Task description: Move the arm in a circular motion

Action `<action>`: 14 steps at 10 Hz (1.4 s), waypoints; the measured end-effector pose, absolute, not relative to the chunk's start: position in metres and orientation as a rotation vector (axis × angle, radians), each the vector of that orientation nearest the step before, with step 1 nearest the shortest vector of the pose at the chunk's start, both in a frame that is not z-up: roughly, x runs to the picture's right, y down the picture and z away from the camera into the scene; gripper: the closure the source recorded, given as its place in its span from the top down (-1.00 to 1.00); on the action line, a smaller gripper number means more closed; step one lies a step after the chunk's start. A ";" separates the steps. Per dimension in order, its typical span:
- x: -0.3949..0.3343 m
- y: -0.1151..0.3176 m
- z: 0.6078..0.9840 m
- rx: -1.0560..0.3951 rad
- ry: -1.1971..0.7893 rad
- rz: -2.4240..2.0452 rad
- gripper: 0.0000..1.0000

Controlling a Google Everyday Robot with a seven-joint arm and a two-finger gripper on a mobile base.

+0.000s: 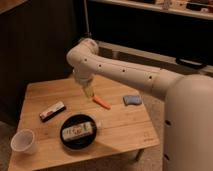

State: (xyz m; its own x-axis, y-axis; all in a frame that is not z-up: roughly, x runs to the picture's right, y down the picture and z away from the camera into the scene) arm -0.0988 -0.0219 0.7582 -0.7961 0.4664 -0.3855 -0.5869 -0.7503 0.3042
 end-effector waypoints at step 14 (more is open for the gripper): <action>0.067 -0.014 0.791 -0.270 0.747 2.855 0.34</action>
